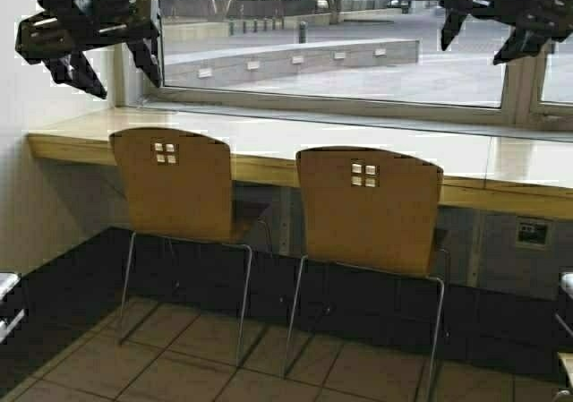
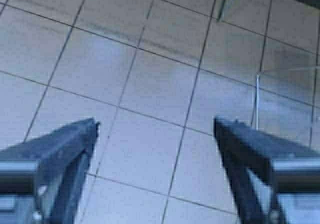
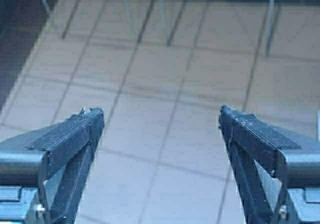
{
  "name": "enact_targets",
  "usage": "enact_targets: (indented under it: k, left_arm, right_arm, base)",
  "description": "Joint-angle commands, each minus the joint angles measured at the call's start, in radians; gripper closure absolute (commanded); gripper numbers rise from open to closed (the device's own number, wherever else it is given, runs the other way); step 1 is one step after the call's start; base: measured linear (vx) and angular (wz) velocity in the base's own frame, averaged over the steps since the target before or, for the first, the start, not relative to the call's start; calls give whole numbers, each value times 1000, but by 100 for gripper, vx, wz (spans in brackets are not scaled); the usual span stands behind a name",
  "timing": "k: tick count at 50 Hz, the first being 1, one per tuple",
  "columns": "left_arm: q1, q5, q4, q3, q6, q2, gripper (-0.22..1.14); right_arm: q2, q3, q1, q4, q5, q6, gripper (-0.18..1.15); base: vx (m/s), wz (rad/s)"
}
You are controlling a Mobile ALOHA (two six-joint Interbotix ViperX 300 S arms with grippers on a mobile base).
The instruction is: Push the chairs under the table
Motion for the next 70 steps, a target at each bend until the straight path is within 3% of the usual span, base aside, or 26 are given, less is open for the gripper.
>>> enact_targets:
  k: [1, 51, 70]
  left_arm:
    - [2, -5, -2, -15, 0, -6, -7]
    - [2, -6, 3, -17, 5, 38, -7]
    - [-3, 44, -48, -23, -101, 75, -7]
  right_arm:
    - [-6, -31, 0, 5, 9, 2, -4]
    - [114, -49, 0, 55, 91, 2, -4]
    - [189, -35, 0, 152, 110, 2, -4]
  base:
    - [-27, -17]
    - [-14, -27]
    - [2, -39]
